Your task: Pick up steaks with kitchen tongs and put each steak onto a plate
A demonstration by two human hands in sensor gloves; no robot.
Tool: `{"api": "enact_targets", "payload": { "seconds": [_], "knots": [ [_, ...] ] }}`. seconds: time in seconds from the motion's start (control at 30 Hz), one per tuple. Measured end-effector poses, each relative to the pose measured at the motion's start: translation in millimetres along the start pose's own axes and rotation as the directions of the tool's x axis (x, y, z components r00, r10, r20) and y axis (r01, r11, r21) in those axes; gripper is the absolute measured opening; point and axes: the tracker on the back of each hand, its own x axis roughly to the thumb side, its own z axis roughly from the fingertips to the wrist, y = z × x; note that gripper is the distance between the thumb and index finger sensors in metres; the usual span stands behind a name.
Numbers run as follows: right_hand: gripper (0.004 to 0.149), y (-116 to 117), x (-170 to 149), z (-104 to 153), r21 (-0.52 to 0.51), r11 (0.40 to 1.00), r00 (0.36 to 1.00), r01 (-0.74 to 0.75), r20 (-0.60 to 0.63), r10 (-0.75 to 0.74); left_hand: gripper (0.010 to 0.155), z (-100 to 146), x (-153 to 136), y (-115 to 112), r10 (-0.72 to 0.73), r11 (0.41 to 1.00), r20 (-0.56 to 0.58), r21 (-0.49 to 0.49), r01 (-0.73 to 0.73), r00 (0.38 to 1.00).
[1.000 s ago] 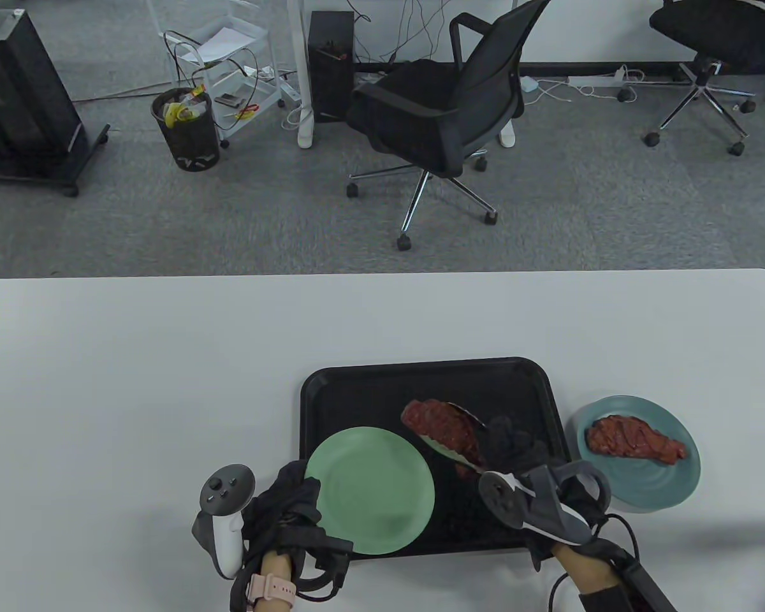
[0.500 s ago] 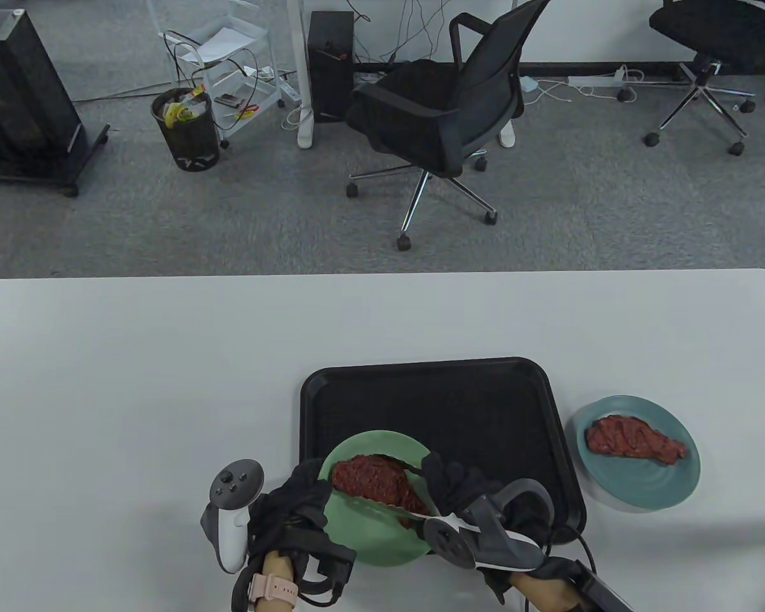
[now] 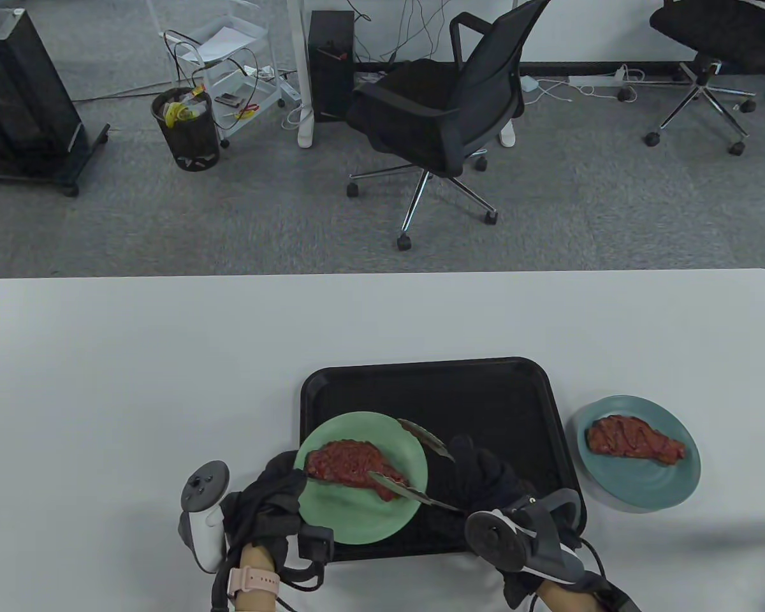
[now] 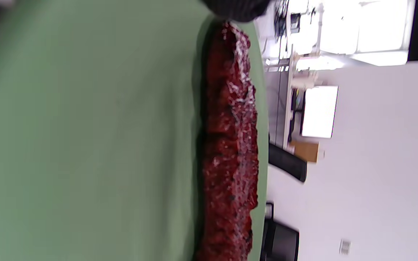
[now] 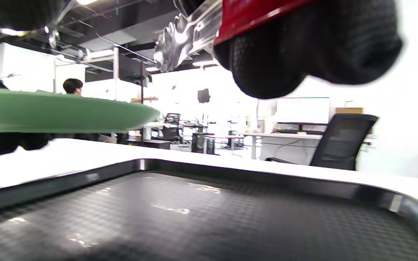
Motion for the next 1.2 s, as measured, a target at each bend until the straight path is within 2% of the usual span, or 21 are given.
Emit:
{"api": "enact_targets", "payload": {
  "seconds": [0.13,0.3,0.4,0.5,0.7,0.93,1.07,1.2],
  "knots": [
    [0.096,7,-26,8,0.033,0.999,0.995,-0.035,-0.093,0.038,0.055,-8,-3,40,0.066,0.987,-0.009,0.148,-0.064,0.998],
    [0.096,25,-59,11,0.092,0.995,0.975,0.034,-0.222,-0.013,0.055,-19,-23,87,0.174,0.944,-0.061,0.296,-0.149,0.983],
    [0.096,33,-74,10,0.122,0.990,0.957,0.073,-0.289,-0.035,0.056,-24,-39,106,0.218,0.913,-0.088,0.369,-0.171,0.972],
    [0.096,37,-83,11,0.128,0.986,0.942,0.103,-0.330,-0.056,0.056,-27,-48,115,0.271,0.887,-0.120,0.416,-0.200,0.955],
    [0.096,43,-87,12,0.153,0.985,0.942,0.084,-0.336,-0.028,0.056,-29,-45,114,0.181,0.885,-0.158,0.457,-0.091,0.971],
    [0.096,44,-77,12,0.184,0.983,0.963,0.017,-0.267,0.034,0.057,-27,-36,107,0.087,0.857,-0.168,0.514,0.012,0.982],
    [0.096,44,-73,12,0.197,0.980,0.969,-0.002,-0.243,0.051,0.065,-23,-21,99,-0.050,0.817,-0.181,0.558,0.144,0.982],
    [0.096,45,-71,13,0.214,0.977,0.970,-0.013,-0.233,0.064,0.068,-19,-11,90,-0.206,0.756,-0.255,0.571,0.319,0.945]
  ]
}}
